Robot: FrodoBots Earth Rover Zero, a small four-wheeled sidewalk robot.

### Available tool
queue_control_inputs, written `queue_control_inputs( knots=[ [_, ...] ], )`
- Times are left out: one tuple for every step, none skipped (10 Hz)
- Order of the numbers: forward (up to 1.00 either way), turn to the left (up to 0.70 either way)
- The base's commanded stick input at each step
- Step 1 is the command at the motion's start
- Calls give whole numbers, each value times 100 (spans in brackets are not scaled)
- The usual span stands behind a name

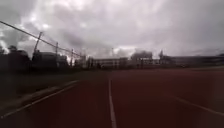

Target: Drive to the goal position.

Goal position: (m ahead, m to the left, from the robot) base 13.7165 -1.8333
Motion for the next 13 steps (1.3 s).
queue_control_inputs(
  knots=[
    [50,0],
    [50,0],
    [50,0],
    [50,0],
    [50,0],
    [50,0],
    [50,0],
    [50,0],
    [50,0],
    [50,0],
    [50,0],
    [50,0],
    [50,0]
  ],
)
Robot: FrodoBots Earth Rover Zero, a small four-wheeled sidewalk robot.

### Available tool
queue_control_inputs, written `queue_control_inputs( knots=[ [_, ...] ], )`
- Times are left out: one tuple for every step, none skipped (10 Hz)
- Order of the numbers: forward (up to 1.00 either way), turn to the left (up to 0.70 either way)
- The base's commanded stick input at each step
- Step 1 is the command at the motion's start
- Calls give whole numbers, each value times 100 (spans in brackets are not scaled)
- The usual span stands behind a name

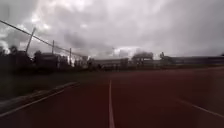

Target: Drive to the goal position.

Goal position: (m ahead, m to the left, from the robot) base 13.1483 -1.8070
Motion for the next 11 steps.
queue_control_inputs(
  knots=[
    [50,0],
    [50,0],
    [50,0],
    [50,0],
    [50,0],
    [50,0],
    [50,0],
    [50,0],
    [50,0],
    [50,0],
    [50,0]
  ],
)
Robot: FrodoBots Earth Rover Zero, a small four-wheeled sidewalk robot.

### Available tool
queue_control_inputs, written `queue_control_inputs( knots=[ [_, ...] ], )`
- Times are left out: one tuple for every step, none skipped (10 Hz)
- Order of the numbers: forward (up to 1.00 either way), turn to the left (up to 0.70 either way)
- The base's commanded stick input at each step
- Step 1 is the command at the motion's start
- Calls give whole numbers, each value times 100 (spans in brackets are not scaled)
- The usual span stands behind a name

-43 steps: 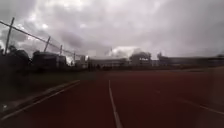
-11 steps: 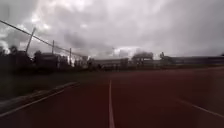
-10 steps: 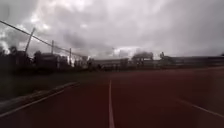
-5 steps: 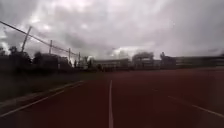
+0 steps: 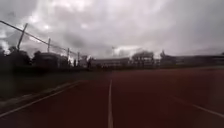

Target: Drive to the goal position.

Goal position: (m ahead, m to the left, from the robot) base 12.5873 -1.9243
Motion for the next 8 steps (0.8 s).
queue_control_inputs(
  knots=[
    [50,0],
    [50,0],
    [50,0],
    [50,0],
    [50,0],
    [50,0],
    [50,0],
    [50,0]
  ],
)
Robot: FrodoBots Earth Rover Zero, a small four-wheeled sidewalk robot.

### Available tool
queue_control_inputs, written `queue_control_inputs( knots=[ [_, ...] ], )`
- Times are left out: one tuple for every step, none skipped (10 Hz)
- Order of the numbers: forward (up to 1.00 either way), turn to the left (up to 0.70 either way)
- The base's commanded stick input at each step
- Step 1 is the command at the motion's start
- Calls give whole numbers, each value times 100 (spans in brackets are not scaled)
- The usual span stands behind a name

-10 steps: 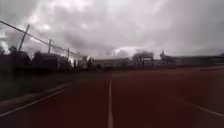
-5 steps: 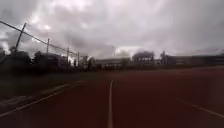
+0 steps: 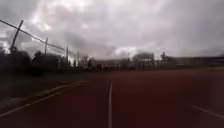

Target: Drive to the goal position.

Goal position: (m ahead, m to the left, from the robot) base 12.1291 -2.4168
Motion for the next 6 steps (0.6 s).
queue_control_inputs(
  knots=[
    [50,0],
    [50,0],
    [50,0],
    [50,0],
    [50,0],
    [50,0]
  ],
)
